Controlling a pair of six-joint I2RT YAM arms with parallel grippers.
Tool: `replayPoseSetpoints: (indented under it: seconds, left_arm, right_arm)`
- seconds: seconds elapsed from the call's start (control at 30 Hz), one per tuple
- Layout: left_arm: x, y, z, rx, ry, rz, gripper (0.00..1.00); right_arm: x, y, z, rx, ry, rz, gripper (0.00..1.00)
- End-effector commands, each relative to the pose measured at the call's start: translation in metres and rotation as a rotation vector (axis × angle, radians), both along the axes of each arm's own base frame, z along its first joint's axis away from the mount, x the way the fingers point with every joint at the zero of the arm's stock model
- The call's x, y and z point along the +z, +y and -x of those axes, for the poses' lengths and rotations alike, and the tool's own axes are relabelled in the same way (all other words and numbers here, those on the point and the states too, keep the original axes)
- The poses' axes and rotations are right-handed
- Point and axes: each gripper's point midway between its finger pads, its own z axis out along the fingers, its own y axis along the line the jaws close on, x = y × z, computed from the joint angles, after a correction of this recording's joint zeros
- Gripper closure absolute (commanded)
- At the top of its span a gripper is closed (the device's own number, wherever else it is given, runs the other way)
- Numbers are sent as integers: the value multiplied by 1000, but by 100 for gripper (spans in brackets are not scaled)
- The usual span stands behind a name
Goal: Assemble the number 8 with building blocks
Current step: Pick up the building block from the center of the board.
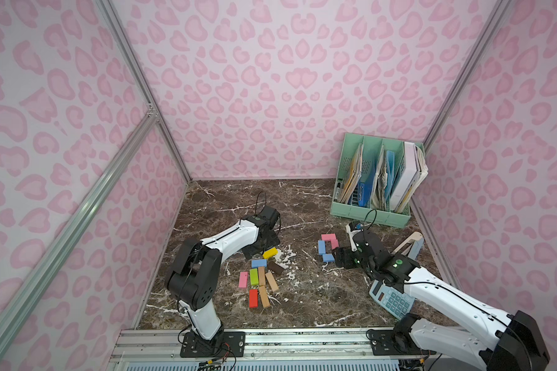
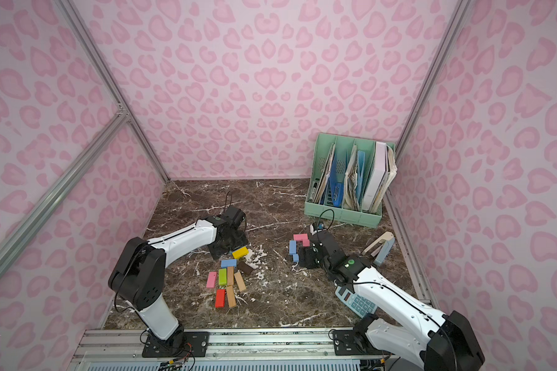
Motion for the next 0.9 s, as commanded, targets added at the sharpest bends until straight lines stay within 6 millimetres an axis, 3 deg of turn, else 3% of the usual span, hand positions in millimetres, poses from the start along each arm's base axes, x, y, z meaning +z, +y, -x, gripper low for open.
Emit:
replayPoseSetpoints:
  seconds: [0.0, 0.2, 0.6, 0.87]
  left_arm:
    - [-5, -4, -5, 23, 20, 12, 2]
    - [-18, -7, -11, 35, 49, 5, 2]
    - [-32, -6, -15, 49, 76, -4, 15]
    - [-39, -6, -16, 44, 93, -4, 30]
  right_arm:
    - [5, -1, -2, 0, -33, -11, 12]
    - [4, -7, 1, -4, -36, -18, 12]
    - [-2, -13, 3, -8, -29, -26, 12]
    - [-6, -15, 3, -7, -22, -20, 12]
